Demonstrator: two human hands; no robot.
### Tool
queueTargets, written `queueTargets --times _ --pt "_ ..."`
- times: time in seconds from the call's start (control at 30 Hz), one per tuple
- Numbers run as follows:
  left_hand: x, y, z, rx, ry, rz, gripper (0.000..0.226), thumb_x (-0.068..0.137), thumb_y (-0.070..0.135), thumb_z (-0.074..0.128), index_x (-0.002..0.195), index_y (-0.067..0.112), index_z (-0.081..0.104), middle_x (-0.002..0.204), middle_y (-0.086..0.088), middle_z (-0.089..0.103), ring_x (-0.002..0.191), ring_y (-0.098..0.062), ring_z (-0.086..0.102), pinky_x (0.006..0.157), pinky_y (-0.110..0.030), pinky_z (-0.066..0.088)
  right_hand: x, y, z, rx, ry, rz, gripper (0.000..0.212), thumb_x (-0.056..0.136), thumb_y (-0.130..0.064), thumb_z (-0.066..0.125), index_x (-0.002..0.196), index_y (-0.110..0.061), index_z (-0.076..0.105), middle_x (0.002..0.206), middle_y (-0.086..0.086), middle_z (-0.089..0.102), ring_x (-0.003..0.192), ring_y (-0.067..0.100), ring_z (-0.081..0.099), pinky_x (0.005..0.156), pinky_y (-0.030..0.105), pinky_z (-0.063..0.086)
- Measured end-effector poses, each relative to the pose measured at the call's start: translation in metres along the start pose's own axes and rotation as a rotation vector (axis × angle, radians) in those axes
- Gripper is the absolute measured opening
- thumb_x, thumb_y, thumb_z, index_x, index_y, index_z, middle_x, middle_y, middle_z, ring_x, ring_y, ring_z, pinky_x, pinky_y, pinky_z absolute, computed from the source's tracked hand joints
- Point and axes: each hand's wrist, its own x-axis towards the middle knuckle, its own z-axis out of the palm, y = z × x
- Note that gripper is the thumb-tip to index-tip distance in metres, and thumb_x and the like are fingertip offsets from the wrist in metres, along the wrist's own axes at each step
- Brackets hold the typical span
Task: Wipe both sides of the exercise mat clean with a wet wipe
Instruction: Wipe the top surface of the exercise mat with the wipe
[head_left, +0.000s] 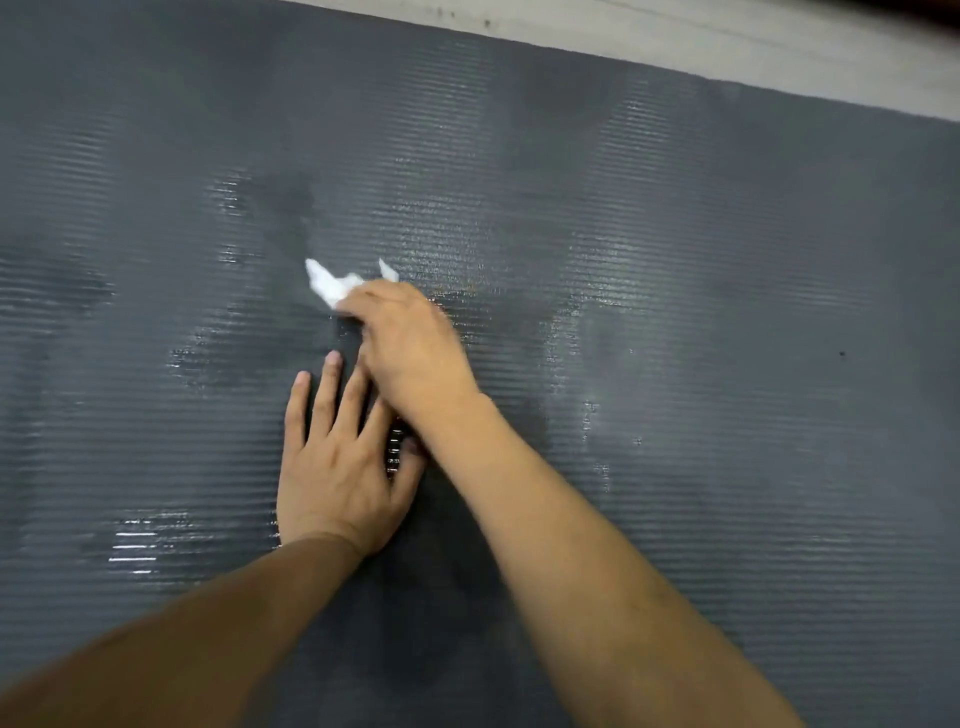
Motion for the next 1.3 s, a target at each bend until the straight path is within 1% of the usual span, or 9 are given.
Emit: queueTargets --times 0.17,0.3,0.37,0.53,0.67,0.9,1.0,1.17,1.3 --pt "0.0 0.001 -0.003 -0.002 -0.007 -0.003 0.072 0.093 0.044 0.04 0.16 0.02 0.035 0.168 -0.01 0.027 0.156 -0.035 0.022 0.126 -0.057 0.014 -0.071 0.124 -0.092 -0.231 0.501 0.408 0.044 0.077 0.013 0.054 0.108 -0.01 0.073 0.106 0.013 0.071 0.102 0.037 0.066 0.095 0.033 0.041" --pt "0.001 0.002 -0.002 -0.016 -0.007 -0.003 0.071 0.094 0.045 0.038 0.16 0.021 0.034 0.168 -0.009 0.028 0.156 -0.034 0.022 0.127 -0.056 0.013 -0.076 0.113 -0.095 -0.177 0.553 0.816 0.035 0.084 0.002 0.052 0.104 -0.015 0.075 0.105 0.01 0.071 0.098 0.035 0.063 0.086 0.036 0.042" --pt "-0.001 0.001 -0.002 -0.003 -0.014 -0.007 0.07 0.094 0.046 0.036 0.16 0.021 0.036 0.168 -0.01 0.029 0.155 -0.035 0.023 0.127 -0.056 0.014 -0.049 0.071 -0.07 -0.074 0.522 0.675 0.035 0.082 0.002 0.053 0.099 -0.017 0.077 0.099 0.011 0.072 0.094 0.035 0.065 0.087 0.035 0.042" --pt "-0.001 0.001 -0.002 -0.071 -0.026 -0.001 0.069 0.095 0.047 0.034 0.153 0.01 0.044 0.162 -0.02 0.038 0.153 -0.04 0.027 0.126 -0.056 0.014 -0.008 -0.022 -0.007 -0.136 -0.035 0.176 0.031 0.092 -0.009 0.051 0.112 -0.021 0.072 0.115 0.003 0.067 0.108 0.027 0.06 0.091 0.036 0.045" --pt "-0.045 0.002 -0.015 -0.066 -0.006 0.038 0.069 0.097 0.04 0.038 0.161 0.016 0.031 0.168 -0.017 0.025 0.155 -0.036 0.022 0.127 -0.055 0.014 -0.055 0.044 -0.045 -0.176 0.176 0.148 0.037 0.088 0.002 0.052 0.115 -0.013 0.07 0.114 0.012 0.069 0.116 0.034 0.058 0.099 0.037 0.042" --pt "-0.171 0.008 -0.01 -0.027 -0.096 0.07 0.069 0.097 0.036 0.04 0.163 0.019 0.027 0.171 -0.011 0.019 0.158 -0.034 0.018 0.124 -0.059 0.021 -0.131 0.121 -0.11 -0.163 0.563 0.811 0.039 0.086 -0.001 0.044 0.111 -0.012 0.073 0.114 0.019 0.066 0.107 0.039 0.059 0.09 0.04 0.043" --pt "-0.168 0.011 -0.009 -0.028 -0.103 0.067 0.07 0.096 0.037 0.039 0.163 0.019 0.028 0.17 -0.011 0.021 0.158 -0.034 0.018 0.125 -0.059 0.019 -0.094 0.062 -0.051 -0.067 0.623 0.6 0.036 0.08 0.003 0.047 0.1 -0.007 0.075 0.104 0.018 0.071 0.114 0.037 0.061 0.092 0.041 0.048" --pt "-0.168 0.01 -0.008 -0.028 -0.096 0.067 0.068 0.095 0.037 0.039 0.161 0.018 0.033 0.17 -0.012 0.021 0.158 -0.034 0.018 0.125 -0.059 0.018 -0.065 -0.048 0.026 -0.067 0.128 0.087 0.03 0.084 0.004 0.053 0.104 -0.005 0.074 0.107 0.011 0.07 0.11 0.034 0.059 0.091 0.039 0.048" --pt "-0.167 0.011 -0.009 -0.015 -0.089 0.064 0.069 0.096 0.039 0.039 0.162 0.02 0.03 0.171 -0.01 0.021 0.158 -0.033 0.017 0.125 -0.059 0.019 -0.09 0.039 -0.024 -0.192 0.26 0.075 0.05 0.083 0.004 0.048 0.126 -0.016 0.065 0.112 0.005 0.069 0.11 0.031 0.06 0.096 0.035 0.046"
